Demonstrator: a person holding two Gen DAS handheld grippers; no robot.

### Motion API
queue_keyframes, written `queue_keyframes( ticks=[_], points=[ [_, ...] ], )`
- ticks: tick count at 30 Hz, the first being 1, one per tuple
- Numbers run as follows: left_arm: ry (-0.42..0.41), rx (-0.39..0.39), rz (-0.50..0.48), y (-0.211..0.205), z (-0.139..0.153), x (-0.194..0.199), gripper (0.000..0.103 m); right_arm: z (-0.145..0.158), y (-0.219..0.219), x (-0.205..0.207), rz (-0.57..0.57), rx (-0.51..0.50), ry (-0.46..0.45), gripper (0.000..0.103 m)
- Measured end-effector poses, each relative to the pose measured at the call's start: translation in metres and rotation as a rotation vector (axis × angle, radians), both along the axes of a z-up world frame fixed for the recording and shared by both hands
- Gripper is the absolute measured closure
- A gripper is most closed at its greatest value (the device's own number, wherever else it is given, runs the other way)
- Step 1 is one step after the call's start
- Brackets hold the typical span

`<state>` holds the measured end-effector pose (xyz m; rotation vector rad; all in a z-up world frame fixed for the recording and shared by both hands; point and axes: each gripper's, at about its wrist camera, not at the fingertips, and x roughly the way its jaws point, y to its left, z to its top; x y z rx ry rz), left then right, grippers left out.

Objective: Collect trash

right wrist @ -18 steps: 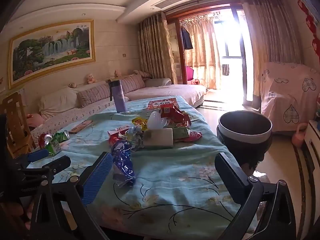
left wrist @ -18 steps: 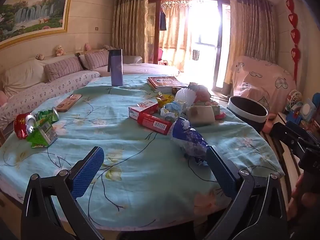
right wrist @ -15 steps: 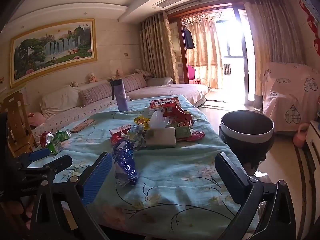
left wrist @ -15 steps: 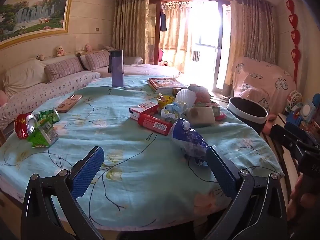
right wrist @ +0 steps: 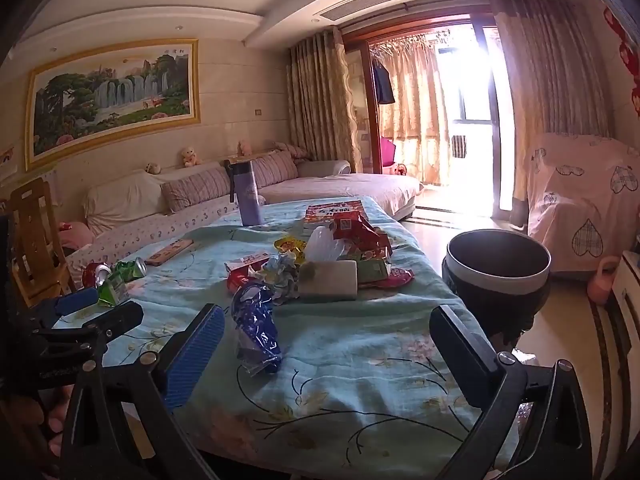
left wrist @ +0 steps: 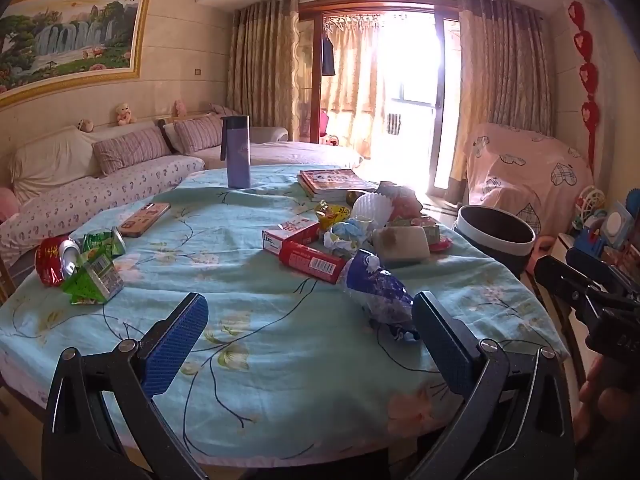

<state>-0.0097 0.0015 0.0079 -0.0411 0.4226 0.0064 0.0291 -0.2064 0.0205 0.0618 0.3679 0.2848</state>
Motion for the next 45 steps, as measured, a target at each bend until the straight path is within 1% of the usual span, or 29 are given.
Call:
queue_keyframes(
  ticks=[20, 45],
  points=[
    [0.007, 0.003, -0.006, -0.0012, -0.0032, 0.0022, 0.000, -0.0034, -0.0053, 0.0034, 0.004, 0.027, 0.023, 0.000],
    [0.021, 0.002, -0.013, -0.0034, -0.0081, 0.0035, 0.000, -0.0088, -0.0047, 0.0056, 0.010, 0.029, 0.047, 0.000]
  ],
)
